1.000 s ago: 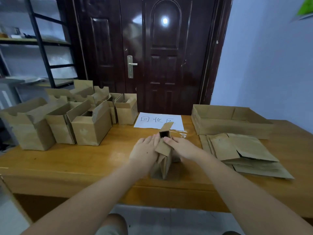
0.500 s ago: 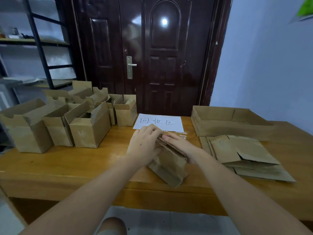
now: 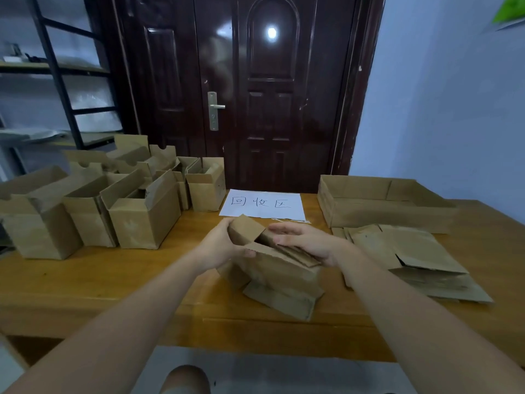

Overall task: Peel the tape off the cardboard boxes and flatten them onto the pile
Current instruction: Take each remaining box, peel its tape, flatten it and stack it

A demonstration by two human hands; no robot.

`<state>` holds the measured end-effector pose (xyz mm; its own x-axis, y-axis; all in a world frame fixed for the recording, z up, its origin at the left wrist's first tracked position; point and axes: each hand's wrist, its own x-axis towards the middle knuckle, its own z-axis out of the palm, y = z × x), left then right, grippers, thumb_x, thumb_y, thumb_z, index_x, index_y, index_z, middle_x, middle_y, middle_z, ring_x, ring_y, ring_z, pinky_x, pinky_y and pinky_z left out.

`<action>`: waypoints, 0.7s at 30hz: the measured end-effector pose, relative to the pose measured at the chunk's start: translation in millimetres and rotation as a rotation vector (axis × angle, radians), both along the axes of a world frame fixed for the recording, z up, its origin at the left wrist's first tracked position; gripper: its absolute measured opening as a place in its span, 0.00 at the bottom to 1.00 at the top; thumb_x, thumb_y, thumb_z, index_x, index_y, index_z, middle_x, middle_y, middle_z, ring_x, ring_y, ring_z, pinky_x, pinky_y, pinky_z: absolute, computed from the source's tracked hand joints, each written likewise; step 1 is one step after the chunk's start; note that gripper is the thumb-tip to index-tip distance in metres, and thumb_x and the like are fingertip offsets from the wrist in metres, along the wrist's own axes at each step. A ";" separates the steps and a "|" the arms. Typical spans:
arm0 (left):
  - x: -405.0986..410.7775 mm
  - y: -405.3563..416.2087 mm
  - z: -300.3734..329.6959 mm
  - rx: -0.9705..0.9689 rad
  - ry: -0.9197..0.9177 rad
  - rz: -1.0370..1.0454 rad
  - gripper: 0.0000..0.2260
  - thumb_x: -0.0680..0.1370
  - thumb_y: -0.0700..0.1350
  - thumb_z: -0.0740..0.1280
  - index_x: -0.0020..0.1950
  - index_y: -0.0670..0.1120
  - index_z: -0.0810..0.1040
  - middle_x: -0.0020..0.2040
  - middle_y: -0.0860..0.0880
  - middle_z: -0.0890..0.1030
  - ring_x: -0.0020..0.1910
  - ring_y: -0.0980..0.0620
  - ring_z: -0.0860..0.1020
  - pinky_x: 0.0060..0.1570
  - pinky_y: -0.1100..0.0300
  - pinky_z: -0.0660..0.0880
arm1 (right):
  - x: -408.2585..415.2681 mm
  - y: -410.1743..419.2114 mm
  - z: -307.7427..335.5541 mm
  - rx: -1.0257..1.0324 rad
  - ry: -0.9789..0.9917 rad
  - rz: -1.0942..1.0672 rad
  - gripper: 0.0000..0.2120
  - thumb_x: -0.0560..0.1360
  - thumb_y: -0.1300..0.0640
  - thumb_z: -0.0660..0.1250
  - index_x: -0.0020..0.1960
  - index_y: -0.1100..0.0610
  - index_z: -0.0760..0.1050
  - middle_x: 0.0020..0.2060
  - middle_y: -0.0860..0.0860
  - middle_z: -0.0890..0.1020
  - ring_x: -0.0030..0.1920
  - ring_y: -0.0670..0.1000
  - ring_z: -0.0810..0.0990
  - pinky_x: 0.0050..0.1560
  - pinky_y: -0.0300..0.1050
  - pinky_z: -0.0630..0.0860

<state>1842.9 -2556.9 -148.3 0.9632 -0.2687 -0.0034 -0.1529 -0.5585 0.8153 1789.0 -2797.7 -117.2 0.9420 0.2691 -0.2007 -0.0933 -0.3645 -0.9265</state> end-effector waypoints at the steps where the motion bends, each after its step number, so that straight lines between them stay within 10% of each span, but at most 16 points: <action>1: 0.9 2.3 -1.4 -0.036 -0.001 0.017 0.42 0.67 0.50 0.83 0.75 0.51 0.66 0.63 0.56 0.74 0.66 0.52 0.73 0.54 0.63 0.72 | 0.0 -3.1 -1.1 0.005 -0.009 -0.042 0.29 0.73 0.39 0.73 0.72 0.41 0.73 0.69 0.45 0.76 0.65 0.47 0.77 0.66 0.48 0.76; 5: 2.7 3.4 -2.6 -0.201 -0.008 0.179 0.40 0.65 0.53 0.83 0.73 0.49 0.69 0.61 0.54 0.77 0.55 0.56 0.76 0.46 0.63 0.76 | -6.5 -26.8 -9.4 0.296 0.070 -0.214 0.33 0.75 0.29 0.60 0.73 0.47 0.73 0.68 0.48 0.78 0.67 0.51 0.77 0.66 0.52 0.73; 9: 2.8 1.8 2.0 -0.294 -0.041 0.375 0.46 0.65 0.60 0.82 0.76 0.51 0.63 0.64 0.52 0.75 0.59 0.49 0.75 0.59 0.50 0.78 | -20.8 -42.4 -14.5 0.339 0.125 -0.180 0.33 0.77 0.27 0.54 0.69 0.49 0.74 0.64 0.51 0.82 0.64 0.54 0.81 0.62 0.54 0.78; 16: 2.4 -1.1 20.4 -0.141 -0.132 0.117 0.21 0.77 0.58 0.73 0.65 0.59 0.69 0.67 0.50 0.74 0.58 0.49 0.78 0.55 0.49 0.80 | -19.6 -31.1 -8.6 0.017 -0.266 -0.352 0.35 0.77 0.57 0.73 0.72 0.41 0.55 0.60 0.51 0.81 0.55 0.48 0.83 0.50 0.47 0.84; 21: -3.2 19.8 33.4 -0.138 0.146 -0.199 0.49 0.63 0.51 0.85 0.77 0.63 0.61 0.70 0.53 0.67 0.66 0.48 0.72 0.59 0.50 0.79 | -19.5 -42.7 0.8 -0.109 -0.353 -0.368 0.38 0.76 0.54 0.74 0.74 0.39 0.52 0.59 0.48 0.76 0.55 0.48 0.81 0.53 0.49 0.82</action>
